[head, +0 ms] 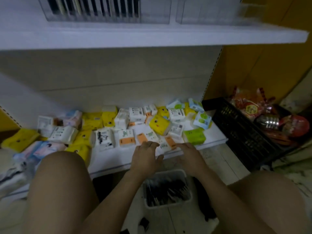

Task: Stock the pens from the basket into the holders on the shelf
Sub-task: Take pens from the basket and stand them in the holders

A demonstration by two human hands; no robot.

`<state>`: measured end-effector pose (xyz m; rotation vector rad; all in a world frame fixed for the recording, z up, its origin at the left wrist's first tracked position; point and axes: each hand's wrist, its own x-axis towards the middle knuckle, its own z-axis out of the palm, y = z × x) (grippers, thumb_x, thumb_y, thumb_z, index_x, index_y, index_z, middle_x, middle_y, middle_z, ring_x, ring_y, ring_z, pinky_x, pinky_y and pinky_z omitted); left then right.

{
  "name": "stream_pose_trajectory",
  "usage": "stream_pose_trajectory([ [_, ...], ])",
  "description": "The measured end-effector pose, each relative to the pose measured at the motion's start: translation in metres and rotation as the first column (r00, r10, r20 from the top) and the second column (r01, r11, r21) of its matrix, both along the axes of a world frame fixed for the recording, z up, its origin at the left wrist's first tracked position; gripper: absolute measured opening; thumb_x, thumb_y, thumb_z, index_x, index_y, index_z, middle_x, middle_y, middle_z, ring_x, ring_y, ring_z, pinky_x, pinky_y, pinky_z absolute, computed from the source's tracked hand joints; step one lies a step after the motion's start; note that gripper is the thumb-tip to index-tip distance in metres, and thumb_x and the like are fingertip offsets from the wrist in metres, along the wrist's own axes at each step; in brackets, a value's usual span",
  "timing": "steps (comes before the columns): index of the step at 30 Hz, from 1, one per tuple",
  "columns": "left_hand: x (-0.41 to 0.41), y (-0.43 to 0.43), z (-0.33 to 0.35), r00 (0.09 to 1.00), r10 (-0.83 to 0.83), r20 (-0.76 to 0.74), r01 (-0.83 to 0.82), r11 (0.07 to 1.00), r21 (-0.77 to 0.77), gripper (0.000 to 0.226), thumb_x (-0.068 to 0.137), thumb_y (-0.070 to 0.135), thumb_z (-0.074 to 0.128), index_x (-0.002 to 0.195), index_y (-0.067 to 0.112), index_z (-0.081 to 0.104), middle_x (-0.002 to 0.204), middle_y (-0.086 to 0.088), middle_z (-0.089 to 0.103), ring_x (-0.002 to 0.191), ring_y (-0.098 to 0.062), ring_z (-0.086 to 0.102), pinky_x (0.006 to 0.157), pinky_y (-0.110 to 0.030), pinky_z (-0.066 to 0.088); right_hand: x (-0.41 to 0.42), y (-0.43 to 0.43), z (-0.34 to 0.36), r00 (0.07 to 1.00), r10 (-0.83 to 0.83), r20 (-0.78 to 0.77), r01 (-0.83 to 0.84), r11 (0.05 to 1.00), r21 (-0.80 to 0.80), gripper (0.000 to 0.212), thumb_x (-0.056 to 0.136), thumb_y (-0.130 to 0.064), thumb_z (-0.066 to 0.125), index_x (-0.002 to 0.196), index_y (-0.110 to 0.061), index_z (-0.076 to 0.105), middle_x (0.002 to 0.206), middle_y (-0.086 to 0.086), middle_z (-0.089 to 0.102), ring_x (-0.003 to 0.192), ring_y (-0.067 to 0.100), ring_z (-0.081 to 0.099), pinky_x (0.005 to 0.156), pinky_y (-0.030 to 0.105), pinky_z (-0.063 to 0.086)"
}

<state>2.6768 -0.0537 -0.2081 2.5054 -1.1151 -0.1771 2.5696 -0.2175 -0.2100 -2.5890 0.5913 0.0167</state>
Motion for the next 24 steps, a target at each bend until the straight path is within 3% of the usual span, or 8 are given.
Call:
stream_pose_trajectory([
  [4, -0.014, 0.009, -0.038, 0.994, 0.023, -0.110, -0.013, 0.996, 0.091, 0.049, 0.090, 0.040, 0.055, 0.135, 0.020, 0.048, 0.137, -0.001, 0.051, 0.125, -0.023, 0.046, 0.099, -0.034, 0.037, -0.015, 0.006, -0.046, 0.984, -0.003, -0.177, 0.020, 0.995, 0.095, 0.040, 0.090, -0.026, 0.061, 0.126, -0.011, 0.055, 0.127, 0.011, 0.055, 0.117, 0.030, 0.053, 0.091, 0.036, 0.049],
  [7, -0.020, 0.003, -0.053, 0.984, 0.017, -0.178, -0.001, 0.996, 0.086, 0.042, 0.089, 0.038, 0.057, 0.127, 0.019, 0.055, 0.128, -0.003, 0.056, 0.118, -0.025, 0.052, 0.096, -0.035, 0.044, -0.013, 0.010, -0.069, 0.980, -0.034, -0.197, 0.065, 0.986, 0.152, 0.046, 0.092, -0.024, 0.061, 0.136, -0.013, 0.050, 0.133, 0.012, 0.053, 0.115, 0.030, 0.054, 0.091, 0.035, 0.049],
  [10, -0.022, 0.001, -0.070, 0.953, 0.079, -0.291, -0.045, 0.992, 0.122, 0.042, 0.089, 0.037, 0.059, 0.127, 0.019, 0.058, 0.126, -0.005, 0.060, 0.114, -0.024, 0.057, 0.095, -0.036, 0.049, -0.014, 0.009, -0.085, 0.973, 0.022, -0.231, 0.012, 0.989, 0.146, 0.037, 0.096, -0.031, 0.055, 0.128, -0.012, 0.053, 0.122, 0.011, 0.060, 0.100, 0.028, 0.060, 0.080, 0.033, 0.050],
  [14, -0.025, 0.001, -0.101, 0.914, 0.130, -0.385, -0.055, 0.978, 0.201, 0.036, 0.093, 0.036, 0.055, 0.122, 0.016, 0.060, 0.120, -0.007, 0.063, 0.106, -0.025, 0.060, 0.088, -0.035, 0.053, -0.020, 0.011, -0.103, 0.959, 0.029, -0.281, 0.016, 0.987, 0.157, 0.033, 0.096, -0.025, 0.055, 0.128, -0.016, 0.056, 0.126, 0.010, 0.058, 0.107, 0.030, 0.057, 0.088, 0.036, 0.049],
  [17, -0.026, 0.001, -0.127, 0.889, 0.132, -0.438, -0.011, 0.964, 0.267, 0.035, 0.093, 0.033, 0.054, 0.123, 0.017, 0.058, 0.118, -0.007, 0.063, 0.103, -0.024, 0.061, 0.085, -0.036, 0.053, -0.024, 0.013, -0.119, 0.932, 0.041, -0.360, 0.045, 0.972, 0.229, 0.030, 0.098, -0.021, 0.053, 0.125, -0.008, 0.058, 0.119, 0.014, 0.062, 0.105, 0.031, 0.059, 0.095, 0.038, 0.048],
  [20, -0.027, -0.001, -0.153, 0.832, 0.182, -0.523, -0.005, 0.947, 0.322, 0.031, 0.093, 0.027, 0.054, 0.120, 0.013, 0.060, 0.111, -0.009, 0.066, 0.097, -0.025, 0.063, 0.083, -0.035, 0.055, -0.032, 0.006, -0.135, 0.876, 0.075, -0.477, 0.073, 0.956, 0.283, 0.039, 0.100, -0.024, 0.051, 0.134, -0.005, 0.050, 0.127, 0.016, 0.056, 0.110, 0.033, 0.055, 0.095, 0.037, 0.045],
  [24, -0.038, -0.008, -0.192, 0.749, 0.200, -0.631, 0.059, 0.929, 0.365, 0.027, 0.095, 0.020, 0.051, 0.113, 0.003, 0.063, 0.111, -0.016, 0.065, 0.100, -0.029, 0.060, 0.083, -0.034, 0.050, -0.039, -0.007, -0.155, 0.837, 0.064, -0.543, 0.133, 0.939, 0.316, 0.019, 0.100, -0.020, 0.052, 0.103, -0.003, 0.058, 0.086, 0.016, 0.052, 0.073, 0.026, 0.047, 0.080, 0.046, 0.046],
])
